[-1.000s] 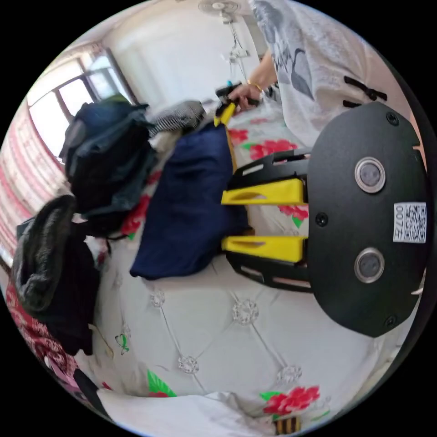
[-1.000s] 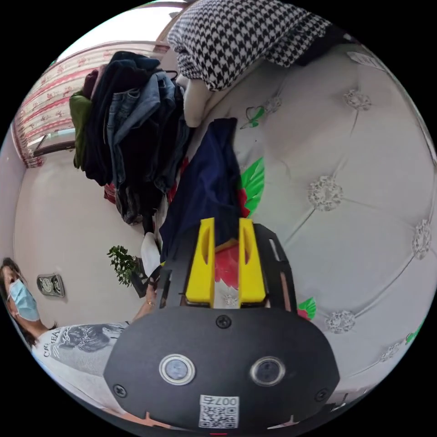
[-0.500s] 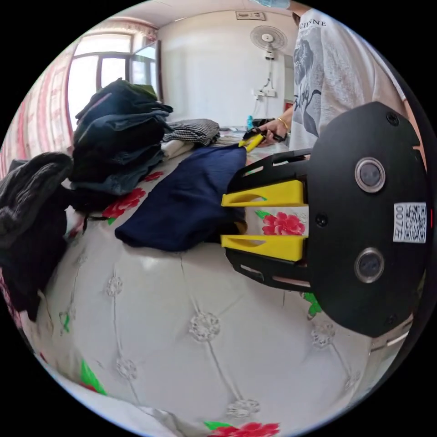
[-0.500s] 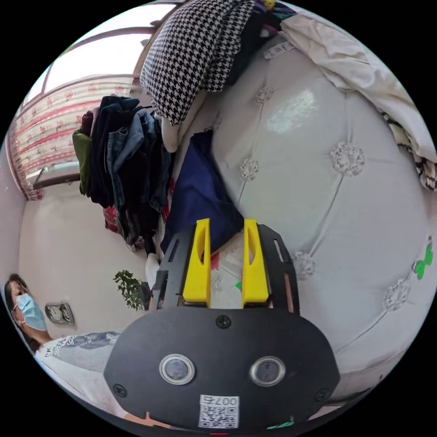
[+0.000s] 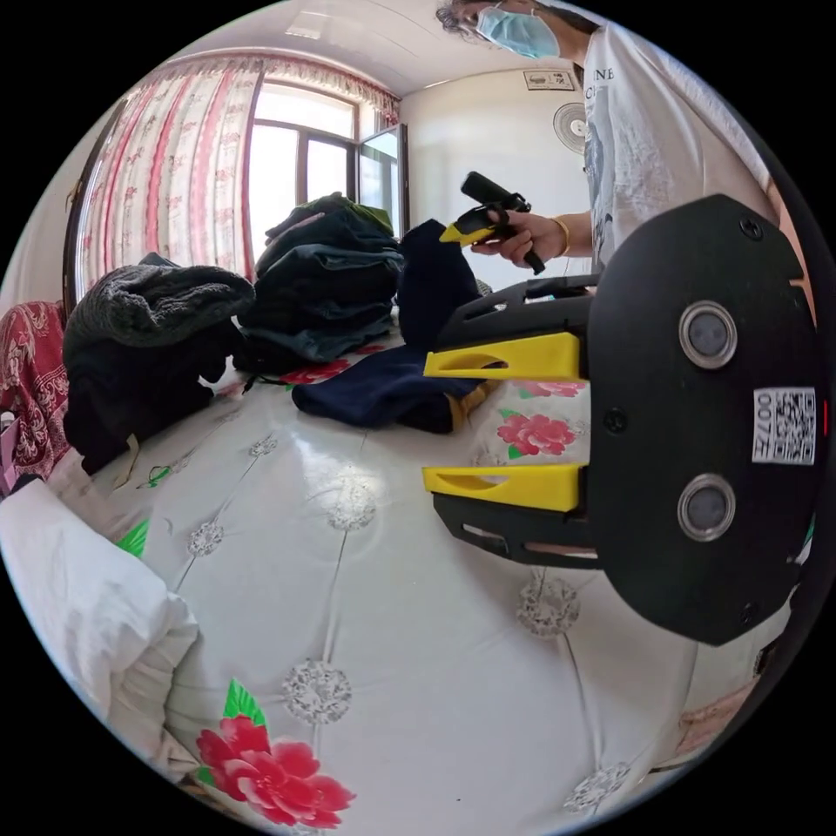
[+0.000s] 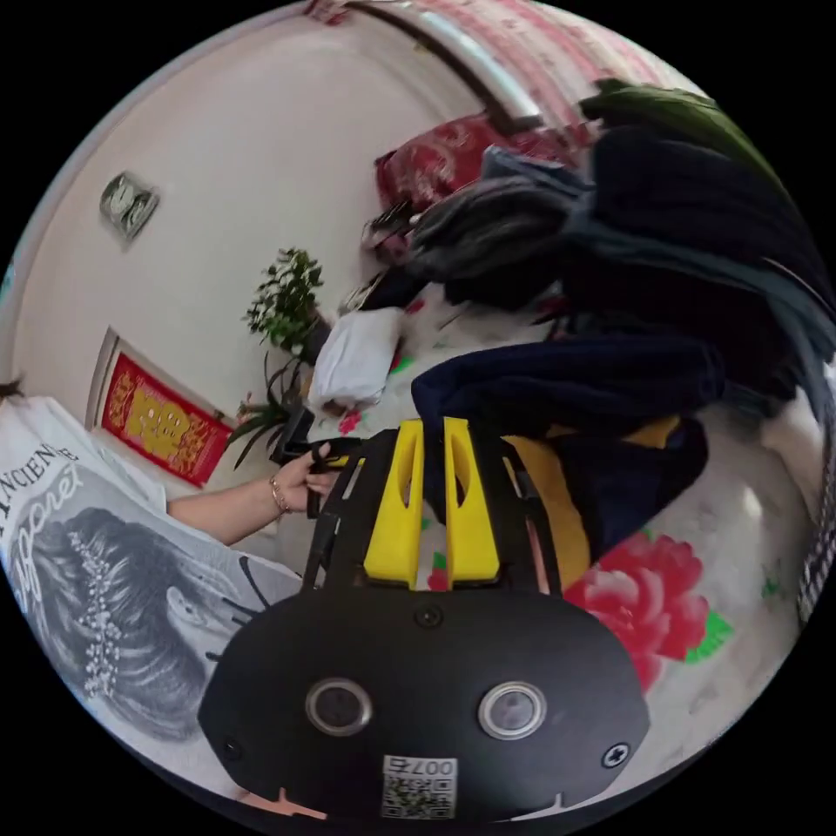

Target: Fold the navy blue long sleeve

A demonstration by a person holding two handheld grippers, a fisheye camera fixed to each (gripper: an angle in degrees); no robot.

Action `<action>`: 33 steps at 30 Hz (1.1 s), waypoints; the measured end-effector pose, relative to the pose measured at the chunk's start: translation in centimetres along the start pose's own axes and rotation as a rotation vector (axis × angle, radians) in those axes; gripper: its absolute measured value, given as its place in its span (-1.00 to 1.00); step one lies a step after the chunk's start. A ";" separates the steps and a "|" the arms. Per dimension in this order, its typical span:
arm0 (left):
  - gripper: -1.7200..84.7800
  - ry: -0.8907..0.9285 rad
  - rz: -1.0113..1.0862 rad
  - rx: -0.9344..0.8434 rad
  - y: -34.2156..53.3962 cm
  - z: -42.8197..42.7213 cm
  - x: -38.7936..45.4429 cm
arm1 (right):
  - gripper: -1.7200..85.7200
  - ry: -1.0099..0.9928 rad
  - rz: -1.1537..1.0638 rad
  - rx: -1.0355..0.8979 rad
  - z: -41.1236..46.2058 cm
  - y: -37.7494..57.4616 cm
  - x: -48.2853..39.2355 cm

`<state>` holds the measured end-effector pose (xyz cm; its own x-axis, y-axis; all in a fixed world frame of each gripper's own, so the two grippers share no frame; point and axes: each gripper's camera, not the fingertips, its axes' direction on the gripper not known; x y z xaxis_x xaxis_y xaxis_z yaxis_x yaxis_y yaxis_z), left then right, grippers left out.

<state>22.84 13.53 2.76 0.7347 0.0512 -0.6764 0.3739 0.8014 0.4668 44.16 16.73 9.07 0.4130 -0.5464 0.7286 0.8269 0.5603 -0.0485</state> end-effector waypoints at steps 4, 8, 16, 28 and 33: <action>-0.62 0.056 -0.001 -0.007 -0.4 -0.6 -1.4 | -0.81 -0.160 0.024 -0.234 9.5 -0.6 -0.7; -0.59 0.098 0.012 -0.030 -1.4 -0.8 -2.7 | -0.79 -0.208 0.140 -0.232 9.8 1.3 1.2; -0.58 0.194 0.095 -0.163 -4.9 1.5 -3.5 | -0.74 -0.203 0.698 0.154 -1.3 10.8 11.6; -0.85 0.172 0.081 -0.322 -8.0 5.0 -4.9 | -0.73 -0.412 0.866 0.056 3.2 13.3 14.3; -0.87 0.229 0.147 -0.247 -5.1 2.7 -2.6 | -0.76 -0.437 0.738 0.086 -1.6 14.1 11.6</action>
<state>20.57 7.69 3.65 0.6143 0.2859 -0.7354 0.1053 0.8940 0.4354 61.25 17.32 15.79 0.6348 0.2552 0.7293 0.3651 0.7328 -0.5742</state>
